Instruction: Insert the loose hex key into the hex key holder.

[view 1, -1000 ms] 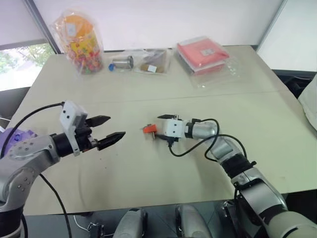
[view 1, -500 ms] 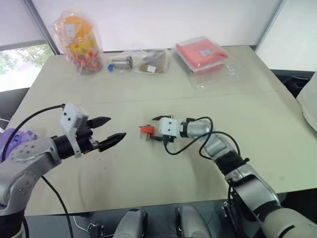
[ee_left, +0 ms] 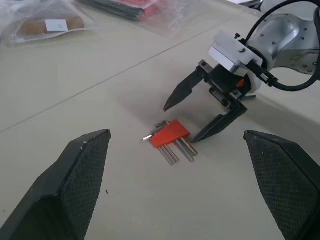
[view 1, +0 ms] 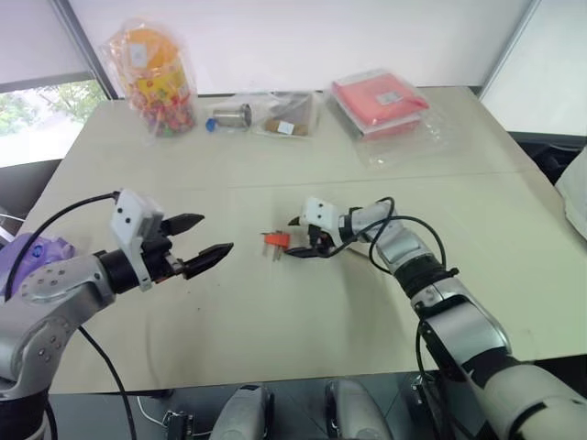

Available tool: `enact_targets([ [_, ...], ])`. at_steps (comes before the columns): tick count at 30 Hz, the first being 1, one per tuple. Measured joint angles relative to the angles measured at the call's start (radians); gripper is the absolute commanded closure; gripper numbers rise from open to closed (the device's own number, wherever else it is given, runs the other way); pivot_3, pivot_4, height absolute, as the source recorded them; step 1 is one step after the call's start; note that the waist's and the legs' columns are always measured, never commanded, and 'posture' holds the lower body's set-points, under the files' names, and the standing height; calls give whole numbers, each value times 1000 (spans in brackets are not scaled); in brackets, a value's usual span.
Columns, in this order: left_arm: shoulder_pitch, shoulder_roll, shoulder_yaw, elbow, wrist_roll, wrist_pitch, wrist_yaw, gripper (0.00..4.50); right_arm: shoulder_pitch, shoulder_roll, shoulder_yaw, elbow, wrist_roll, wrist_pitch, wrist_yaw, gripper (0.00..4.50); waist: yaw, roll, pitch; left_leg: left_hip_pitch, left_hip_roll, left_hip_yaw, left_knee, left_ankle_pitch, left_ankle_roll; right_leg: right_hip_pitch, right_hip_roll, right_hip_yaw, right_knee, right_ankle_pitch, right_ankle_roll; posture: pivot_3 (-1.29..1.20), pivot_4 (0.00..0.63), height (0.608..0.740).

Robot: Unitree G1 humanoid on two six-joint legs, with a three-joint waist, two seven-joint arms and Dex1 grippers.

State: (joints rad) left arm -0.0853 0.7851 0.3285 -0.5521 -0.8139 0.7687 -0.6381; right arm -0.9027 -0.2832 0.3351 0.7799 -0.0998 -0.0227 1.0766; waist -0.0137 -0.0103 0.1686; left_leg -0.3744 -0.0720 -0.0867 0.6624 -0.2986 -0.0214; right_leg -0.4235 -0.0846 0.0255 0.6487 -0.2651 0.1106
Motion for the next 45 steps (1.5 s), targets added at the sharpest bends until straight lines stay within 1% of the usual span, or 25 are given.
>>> enact_targets([
  [1,0,0,0,0,1,-1,0,43,-3,1,-1,7,0,-3,-1,915,0,0,0,0,0,0,0,0,0,0,0,0,0,0,0,0,150,740],
  [3,0,-1,-1,0,5,-4,0,0,-5,4,-4,15,0,-6,-1,1429,-1,0,0,0,0,0,0,0,0,0,0,0,0,0,0,0,150,740],
  [5,0,-1,-1,0,9,-11,0,0,-5,13,-4,21,0,-8,3,2211,-4,0,0,0,0,0,0,0,0,0,0,0,0,0,0,0,150,740],
  [7,0,-2,-1,0,15,-12,0,0,-5,24,-4,29,0,-10,3,3216,-6,0,-1,1,0,0,0,0,0,0,-1,0,1,0,0,0,150,740],
  [8,0,-2,-1,0,17,-13,0,0,-6,25,-4,30,0,-11,1,3494,-7,0,-1,1,0,0,0,0,0,0,-1,0,1,0,0,0,150,740],
  [15,0,-3,-1,0,20,-14,1,0,-6,32,-4,36,-2,-20,-21,3479,-7,0,-1,1,1,0,0,0,0,0,-1,0,1,0,0,0,150,740],
  [18,0,-4,-2,0,21,-14,2,0,8,22,5,26,-35,-104,-85,3479,-6,0,-1,1,1,0,0,0,0,0,-1,0,1,0,0,0,150,740],
  [21,-16,-6,-6,11,21,-15,-3,0,32,-14,8,1,-98,-244,-220,3479,1,0,0,-1,0,0,0,0,-1,-2,0,0,1,0,0,0,150,740],
  [24,-74,-21,-31,51,17,-13,-11,0,35,-89,1,-44,-176,-391,-367,3479,-1,0,0,-2,-1,0,0,1,-1,-3,0,0,1,0,0,0,150,740],
  [27,-211,-49,-80,115,-8,2,-30,0,34,-179,-3,-160,-277,-587,-515,3479,-2,0,1,-6,0,0,1,1,-2,-7,1,0,1,0,0,0,150,740],
  [30,-315,-65,-107,163,-47,26,-55,0,19,-233,-8,-253,-333,-757,-605,3479,-12,0,1,-6,0,1,0,1,-2,-7,2,0,1,0,0,0,150,740],
  [32,-353,-74,-123,191,-58,38,-76,0,20,-250,-8,-291,-352,-835,-636,3479,-19,0,1,-6,0,1,0,1,-2,-7,2,0,1,0,0,0,150,740],
  [36,-433,-93,-167,258,-65,53,-122,0,29,-269,-25,-387,-366,-928,-684,3479,-27,-1,1,-6,0,0,0,1,-1,-6,2,0,1,0,0,0,150,740],
  [40,-487,-108,-198,304,-63,56,-155,0,34,-285,-39,-434,-364,-953,-700,3479,-28,-1,1,-5,0,0,0,1,-1,-6,2,0,1,0,0,0,150,740],
  [45,-530,-162,-205,328,-64,57,-163,0,52,-289,-40,-467,-364,-954,-698,3479,-28,-1,1,-6,0,0,0,1,-1,-6,2,0,1,0,0,0,150,740],
])
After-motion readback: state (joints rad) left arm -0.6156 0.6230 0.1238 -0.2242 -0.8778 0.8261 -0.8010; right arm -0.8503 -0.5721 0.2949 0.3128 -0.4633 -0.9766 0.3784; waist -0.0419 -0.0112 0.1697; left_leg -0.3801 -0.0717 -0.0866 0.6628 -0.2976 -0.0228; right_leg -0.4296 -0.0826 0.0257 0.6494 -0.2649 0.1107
